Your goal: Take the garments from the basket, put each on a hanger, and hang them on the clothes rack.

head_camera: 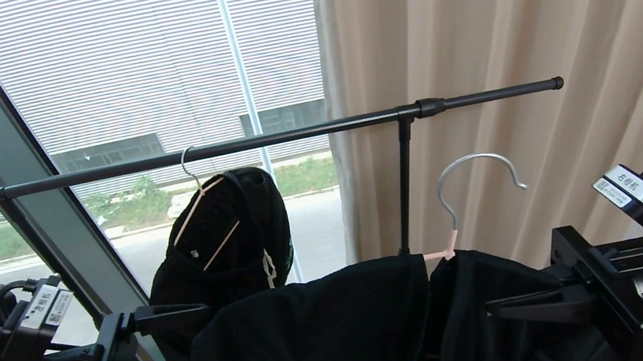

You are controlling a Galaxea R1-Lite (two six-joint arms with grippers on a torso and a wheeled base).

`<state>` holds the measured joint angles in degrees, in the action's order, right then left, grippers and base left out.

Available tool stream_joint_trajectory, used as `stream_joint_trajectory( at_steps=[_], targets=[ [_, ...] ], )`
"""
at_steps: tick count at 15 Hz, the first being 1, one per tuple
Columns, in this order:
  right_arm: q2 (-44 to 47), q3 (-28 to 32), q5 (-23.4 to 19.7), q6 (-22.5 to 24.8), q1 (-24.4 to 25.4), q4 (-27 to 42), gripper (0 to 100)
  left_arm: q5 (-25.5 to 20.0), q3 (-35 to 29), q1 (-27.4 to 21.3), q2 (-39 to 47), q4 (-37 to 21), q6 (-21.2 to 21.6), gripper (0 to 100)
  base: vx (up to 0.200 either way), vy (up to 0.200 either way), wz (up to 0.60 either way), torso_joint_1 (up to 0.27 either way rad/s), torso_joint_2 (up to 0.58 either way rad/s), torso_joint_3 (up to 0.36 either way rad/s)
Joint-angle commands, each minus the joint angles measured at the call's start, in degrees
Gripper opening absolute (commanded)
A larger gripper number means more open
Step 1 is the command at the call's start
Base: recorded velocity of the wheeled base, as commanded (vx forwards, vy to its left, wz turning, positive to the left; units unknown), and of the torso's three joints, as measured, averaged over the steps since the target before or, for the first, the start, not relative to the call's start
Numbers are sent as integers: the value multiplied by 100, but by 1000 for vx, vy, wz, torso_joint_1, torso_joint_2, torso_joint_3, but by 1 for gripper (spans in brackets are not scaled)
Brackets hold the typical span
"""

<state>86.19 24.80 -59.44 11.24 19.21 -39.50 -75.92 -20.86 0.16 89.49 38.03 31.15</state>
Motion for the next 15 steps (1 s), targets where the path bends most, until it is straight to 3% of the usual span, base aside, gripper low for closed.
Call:
stream_joint_trajectory(
  at_steps=[1,5,6,11,15],
  targets=[
    [-76,-10,-76,1,4,3,0,122,12,-148,482,116,-39,100,0,0,0,0,0,0],
    [-260,-71,-226,-8,4,3,0,148,-15,-200,587,143,-135,100,0,0,0,0,0,0],
    [-269,-71,-226,-8,4,3,0,148,-6,-200,578,143,-197,0,0,0,0,0,0,0],
    [-243,-54,-226,-8,-76,3,0,148,-59,-148,508,143,-206,0,0,0,0,0,0,0],
    [-260,43,-384,-17,-515,-5,0,139,-147,274,464,301,-197,0,0,0,0,0,0,0]
  ],
)
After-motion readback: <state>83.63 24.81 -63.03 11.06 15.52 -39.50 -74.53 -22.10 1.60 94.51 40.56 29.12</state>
